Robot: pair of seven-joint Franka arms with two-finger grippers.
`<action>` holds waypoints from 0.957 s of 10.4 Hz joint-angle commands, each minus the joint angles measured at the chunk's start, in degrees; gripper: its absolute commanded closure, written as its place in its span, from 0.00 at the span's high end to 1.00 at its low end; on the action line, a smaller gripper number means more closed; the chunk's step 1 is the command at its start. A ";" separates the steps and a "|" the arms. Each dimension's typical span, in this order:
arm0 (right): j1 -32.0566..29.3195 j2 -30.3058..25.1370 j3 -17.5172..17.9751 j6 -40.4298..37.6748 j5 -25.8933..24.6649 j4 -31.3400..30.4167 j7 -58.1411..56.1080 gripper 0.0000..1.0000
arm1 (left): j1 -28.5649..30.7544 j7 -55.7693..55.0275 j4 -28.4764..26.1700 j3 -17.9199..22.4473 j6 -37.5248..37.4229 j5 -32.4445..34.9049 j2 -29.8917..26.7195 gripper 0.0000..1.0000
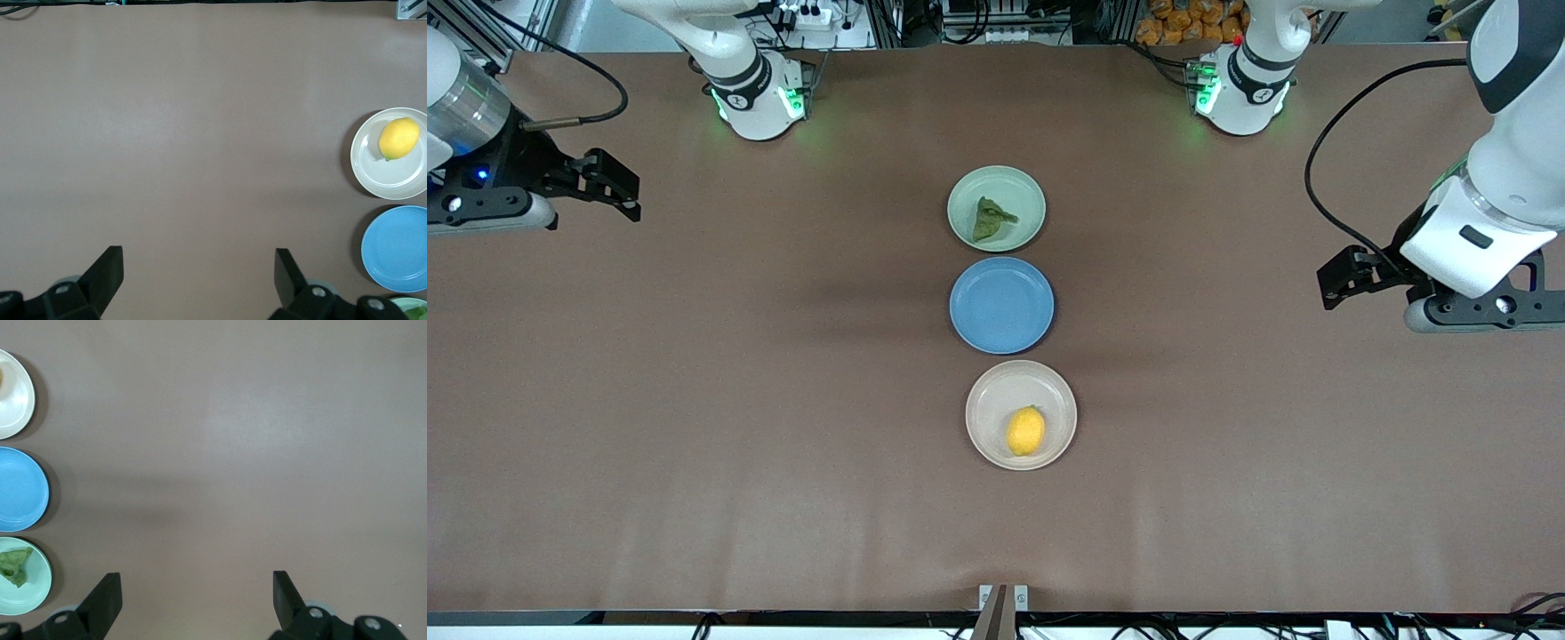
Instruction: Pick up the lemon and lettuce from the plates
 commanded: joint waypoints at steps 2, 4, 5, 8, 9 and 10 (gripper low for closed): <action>-0.11 -0.47 0.07 -0.82 0.40 0.33 0.34 1.00 | -0.14 0.07 -0.14 0.28 -0.95 -0.54 -1.19 1.00; -0.11 -0.47 0.07 -0.82 0.40 0.33 0.34 1.00 | -0.06 0.07 -0.23 0.28 -0.95 -0.62 -1.19 1.00; -0.11 -0.47 0.07 -0.82 0.40 0.33 0.34 1.00 | -0.06 0.24 -0.23 0.28 -0.95 -0.62 -1.28 1.00; -0.37 -0.38 0.07 -0.82 0.84 0.24 0.42 1.00 | -0.06 0.60 -0.23 0.28 -0.95 -0.98 -1.19 1.00; -0.55 -0.29 0.07 -1.16 0.93 0.24 0.42 1.00 | 0.03 0.68 -0.32 0.28 -0.95 -0.98 -1.19 1.00; -0.64 -0.29 0.07 -1.52 0.93 0.24 0.42 1.00 | 0.03 0.60 -0.32 0.28 -0.95 -1.06 -1.19 1.00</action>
